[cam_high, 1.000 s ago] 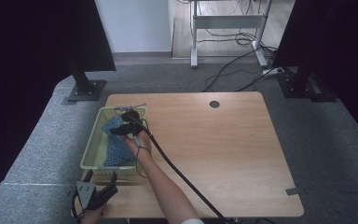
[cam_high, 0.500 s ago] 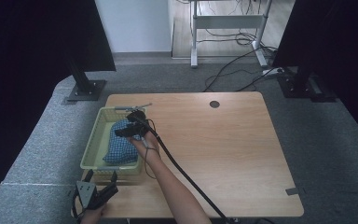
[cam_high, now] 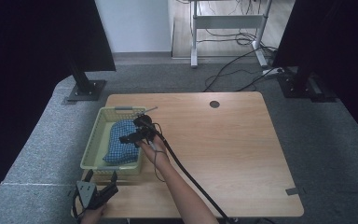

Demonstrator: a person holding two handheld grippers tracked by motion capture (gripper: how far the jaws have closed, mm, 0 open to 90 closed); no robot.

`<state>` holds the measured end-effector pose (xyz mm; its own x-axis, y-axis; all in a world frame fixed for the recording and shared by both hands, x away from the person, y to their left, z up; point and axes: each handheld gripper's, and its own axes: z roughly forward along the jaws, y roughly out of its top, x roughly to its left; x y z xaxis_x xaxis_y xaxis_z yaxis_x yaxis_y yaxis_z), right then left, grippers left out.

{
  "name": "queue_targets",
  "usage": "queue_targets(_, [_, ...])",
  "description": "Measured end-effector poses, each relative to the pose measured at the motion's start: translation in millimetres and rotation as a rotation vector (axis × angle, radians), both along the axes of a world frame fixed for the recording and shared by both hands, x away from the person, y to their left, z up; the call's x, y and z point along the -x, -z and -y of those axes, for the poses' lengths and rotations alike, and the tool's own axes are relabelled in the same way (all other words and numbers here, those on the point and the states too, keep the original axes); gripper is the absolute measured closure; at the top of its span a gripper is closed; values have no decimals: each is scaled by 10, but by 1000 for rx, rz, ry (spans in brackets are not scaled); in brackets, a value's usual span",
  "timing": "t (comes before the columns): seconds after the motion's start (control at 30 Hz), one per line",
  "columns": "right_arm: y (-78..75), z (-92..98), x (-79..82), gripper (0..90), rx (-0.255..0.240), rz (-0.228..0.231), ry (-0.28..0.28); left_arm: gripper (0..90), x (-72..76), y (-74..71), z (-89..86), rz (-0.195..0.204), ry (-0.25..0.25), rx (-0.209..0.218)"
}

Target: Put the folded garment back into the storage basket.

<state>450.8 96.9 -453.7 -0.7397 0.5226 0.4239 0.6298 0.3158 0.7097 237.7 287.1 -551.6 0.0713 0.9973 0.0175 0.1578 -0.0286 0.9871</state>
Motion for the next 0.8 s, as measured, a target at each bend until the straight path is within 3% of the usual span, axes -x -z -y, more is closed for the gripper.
queue_targets(0.07, [8, 23, 26, 35, 2, 8, -16, 92, -2, -1, -3, -3, -1, 2])
queue_targets(0.17, [5, 45, 84, 0, 63, 60, -22, 92, -7, -3, -8, -10, -2, 4])
queue_targets(0.27, [-12, 111, 126, 0, 47, 71, -25, 92, -9, -3, -6, -11, -1, 4])
queue_targets(0.47, [-30, 315, 192, 0, 4, 50, -23, 92, -4, -1, -7, -5, -1, 7])
queue_targets(0.8, [-61, 664, 264, 0, -8, 65, 2, 92, -7, -2, -4, -6, -9, 5])
